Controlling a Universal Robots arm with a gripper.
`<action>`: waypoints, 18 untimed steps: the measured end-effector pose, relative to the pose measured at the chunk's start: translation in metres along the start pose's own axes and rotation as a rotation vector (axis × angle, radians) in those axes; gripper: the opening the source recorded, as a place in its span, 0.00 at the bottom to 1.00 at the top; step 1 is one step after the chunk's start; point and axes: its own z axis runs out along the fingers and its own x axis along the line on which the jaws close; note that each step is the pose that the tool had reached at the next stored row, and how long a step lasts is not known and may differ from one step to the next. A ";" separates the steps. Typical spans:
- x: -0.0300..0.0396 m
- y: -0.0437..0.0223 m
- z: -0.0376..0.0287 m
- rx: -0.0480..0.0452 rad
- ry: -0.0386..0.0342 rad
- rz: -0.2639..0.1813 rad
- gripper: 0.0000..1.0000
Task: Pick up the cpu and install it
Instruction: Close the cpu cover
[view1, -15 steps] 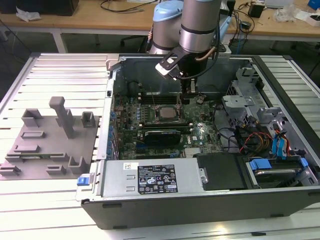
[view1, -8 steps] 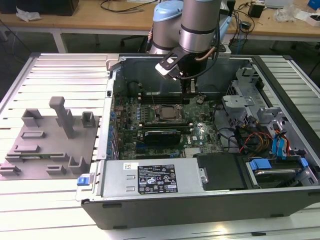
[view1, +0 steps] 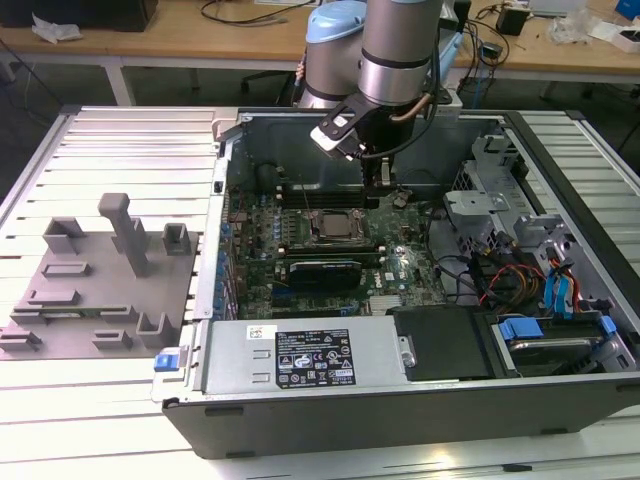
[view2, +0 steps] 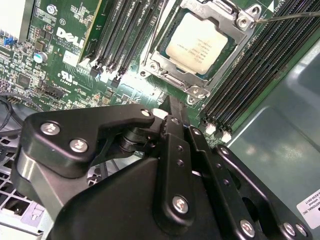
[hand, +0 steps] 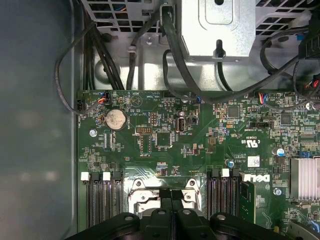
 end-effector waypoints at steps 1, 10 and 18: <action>0.0000 0.0000 0.0000 0.0001 0.0000 0.000 0.11; 0.0001 -0.0043 0.0018 0.0016 0.0000 0.000 0.11; -0.0012 -0.0218 0.0083 0.0016 0.0000 0.000 0.11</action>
